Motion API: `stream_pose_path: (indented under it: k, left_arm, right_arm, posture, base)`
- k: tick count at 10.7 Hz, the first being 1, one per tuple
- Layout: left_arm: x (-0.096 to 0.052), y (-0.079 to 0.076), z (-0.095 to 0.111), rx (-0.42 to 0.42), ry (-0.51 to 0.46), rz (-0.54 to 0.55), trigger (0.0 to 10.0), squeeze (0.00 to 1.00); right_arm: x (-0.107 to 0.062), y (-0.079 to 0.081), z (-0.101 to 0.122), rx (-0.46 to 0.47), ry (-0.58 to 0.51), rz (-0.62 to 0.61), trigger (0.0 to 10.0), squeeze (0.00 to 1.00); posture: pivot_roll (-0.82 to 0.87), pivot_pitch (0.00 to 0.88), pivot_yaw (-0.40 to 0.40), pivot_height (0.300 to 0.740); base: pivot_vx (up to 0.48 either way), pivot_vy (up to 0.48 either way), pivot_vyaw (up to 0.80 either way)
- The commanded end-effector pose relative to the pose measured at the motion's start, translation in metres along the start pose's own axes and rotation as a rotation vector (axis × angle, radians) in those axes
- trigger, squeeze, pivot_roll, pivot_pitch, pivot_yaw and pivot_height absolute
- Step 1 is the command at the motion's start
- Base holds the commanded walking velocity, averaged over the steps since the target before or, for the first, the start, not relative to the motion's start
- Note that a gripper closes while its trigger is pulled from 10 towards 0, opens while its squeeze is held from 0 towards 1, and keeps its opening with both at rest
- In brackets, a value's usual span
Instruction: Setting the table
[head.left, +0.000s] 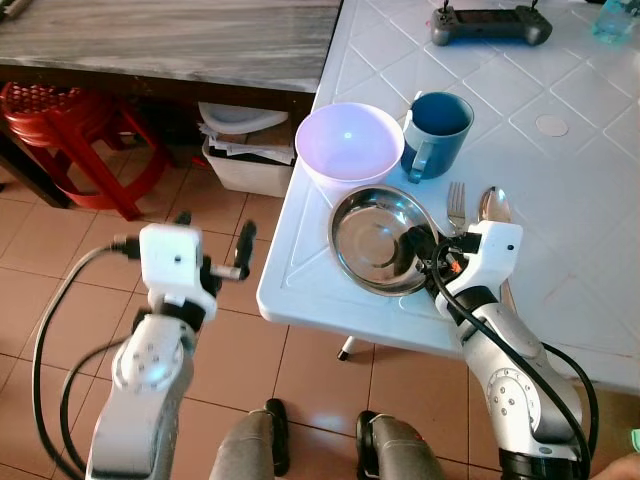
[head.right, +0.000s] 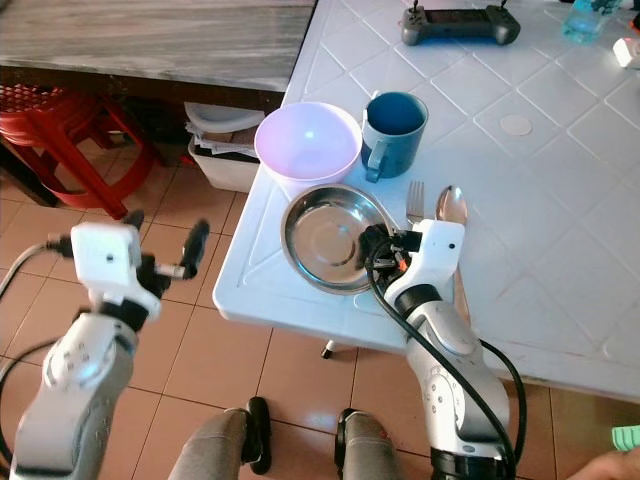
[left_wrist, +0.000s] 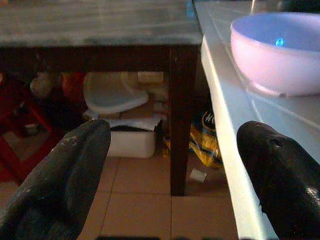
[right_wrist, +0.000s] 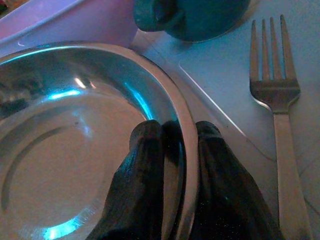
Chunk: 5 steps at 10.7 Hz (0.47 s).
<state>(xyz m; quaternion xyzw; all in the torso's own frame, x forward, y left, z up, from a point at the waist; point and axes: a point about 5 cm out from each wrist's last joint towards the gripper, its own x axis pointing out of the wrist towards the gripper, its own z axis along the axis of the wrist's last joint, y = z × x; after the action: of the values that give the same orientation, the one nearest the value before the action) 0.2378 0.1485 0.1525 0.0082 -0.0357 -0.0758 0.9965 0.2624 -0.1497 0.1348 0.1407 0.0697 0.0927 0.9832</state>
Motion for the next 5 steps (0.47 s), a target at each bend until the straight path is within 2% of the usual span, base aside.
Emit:
stream_pose_path:
  k: [1, 3, 4, 5]
  left_arm:
    - [-0.0027, 0.0028, -0.0024, 0.008, 0.017, 0.020, 10.0, 0.00]
    - [-0.0019, -0.0011, -0.0083, -0.008, 0.034, 0.014, 10.0, 0.00]
    - [-0.0013, -0.0012, -0.0104, -0.012, 0.035, 0.020, 10.0, 0.00]
    - [-0.0017, 0.0008, -0.0122, -0.016, 0.038, 0.033, 10.0, 0.00]
  right_arm:
    - [-0.0042, -0.0085, -0.0300, 0.030, 0.152, -0.053, 0.0, 0.00]
    - [-0.0051, -0.0101, -0.0327, 0.035, 0.167, -0.056, 0.0, 0.00]
    - [-0.0057, -0.0108, -0.0339, 0.052, 0.174, -0.040, 0.4, 0.00]
    - [-0.0062, -0.0082, -0.0337, 0.080, 0.175, -0.001, 1.3, 0.00]
  posture:
    - [0.05, 0.248, 0.072, 0.740]
    - [0.03, 0.222, 0.060, 0.740]
    - [0.03, 0.207, 0.050, 0.740]
    - [0.03, 0.192, 0.048, 0.740]
  base:
    - [0.000, 0.000, 0.00]
    - [0.000, 0.000, 0.00]
    - [0.000, 0.000, 0.00]
    - [0.000, 0.000, 0.00]
